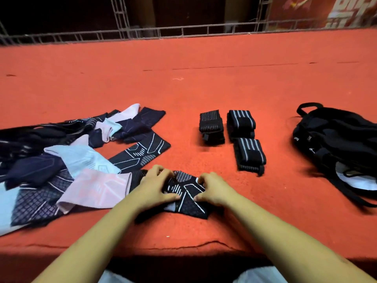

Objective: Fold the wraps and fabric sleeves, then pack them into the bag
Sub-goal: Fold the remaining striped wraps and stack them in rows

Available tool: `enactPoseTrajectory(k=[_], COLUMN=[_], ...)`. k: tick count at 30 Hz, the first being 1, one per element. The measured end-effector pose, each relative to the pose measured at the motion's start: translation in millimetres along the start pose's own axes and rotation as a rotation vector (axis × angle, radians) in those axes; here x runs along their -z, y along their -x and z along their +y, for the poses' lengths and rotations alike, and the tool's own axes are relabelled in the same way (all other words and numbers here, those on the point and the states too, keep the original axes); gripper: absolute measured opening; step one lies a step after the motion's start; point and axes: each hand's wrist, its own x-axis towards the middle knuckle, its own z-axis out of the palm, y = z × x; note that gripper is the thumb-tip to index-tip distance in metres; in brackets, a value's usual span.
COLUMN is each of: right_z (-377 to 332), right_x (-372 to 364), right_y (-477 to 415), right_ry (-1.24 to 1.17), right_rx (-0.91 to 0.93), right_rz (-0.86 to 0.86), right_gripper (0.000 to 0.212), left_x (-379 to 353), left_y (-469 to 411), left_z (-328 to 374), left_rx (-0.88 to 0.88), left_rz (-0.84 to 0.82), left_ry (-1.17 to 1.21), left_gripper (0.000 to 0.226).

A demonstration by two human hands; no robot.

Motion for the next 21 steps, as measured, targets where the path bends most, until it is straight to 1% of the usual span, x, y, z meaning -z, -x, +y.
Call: enactPoseTrajectory(k=[3,4,6,8,10,11,13,15,16,18,21], right_z=[1,0,-5,-17,-33,-42,-57,-65,-68,-72,-83], right_x=[-4,-4,0,2,0,-5,-19,-36,-41,-47,-47], right_y=[0,-1,-4,-8,-10,-11,-10,-9,-9,-11,-18], right_ry=[-0.009,0.004,0.044,0.035,-0.054,-0.103,-0.131,-0.046,0.003,0.033,-0.046], right_rx=[-0.014,-0.015,0.004,0.062,0.163,0.216,0.287,0.285,0.265,0.251,0.284], right_rz=[0.013,0.005,0.004,0.036,0.044,0.029,-0.019,-0.034,-0.016,0.028,0.052], right_gripper=[0.060,0.059,0.054,0.050,0.051,0.052,0.052,0.052,0.052,0.045,0.030], left_x=[-5,-4,-1,3,6,8,11,16,19,24,29], left_y=[11,15,23,30,36,39,45,51,54,59,62], left_z=[-9,-14,-24,-29,-31,-32,-39,-47,-50,-53,-59], left_rx=[0.042,0.062,0.073,0.022,0.023,0.046,0.068,0.045,0.036,0.036,0.108], left_rz=[0.015,0.006,-0.012,0.002,0.033,0.059,0.115,0.177,0.202,0.249,0.354], left_ry=[-0.003,0.029,0.096,0.124,0.150,0.160,0.210,0.283,0.315,0.339,0.339], left_gripper=[0.085,0.081,0.065,0.056,0.057,0.054,0.039,0.027,0.023,0.020,0.015])
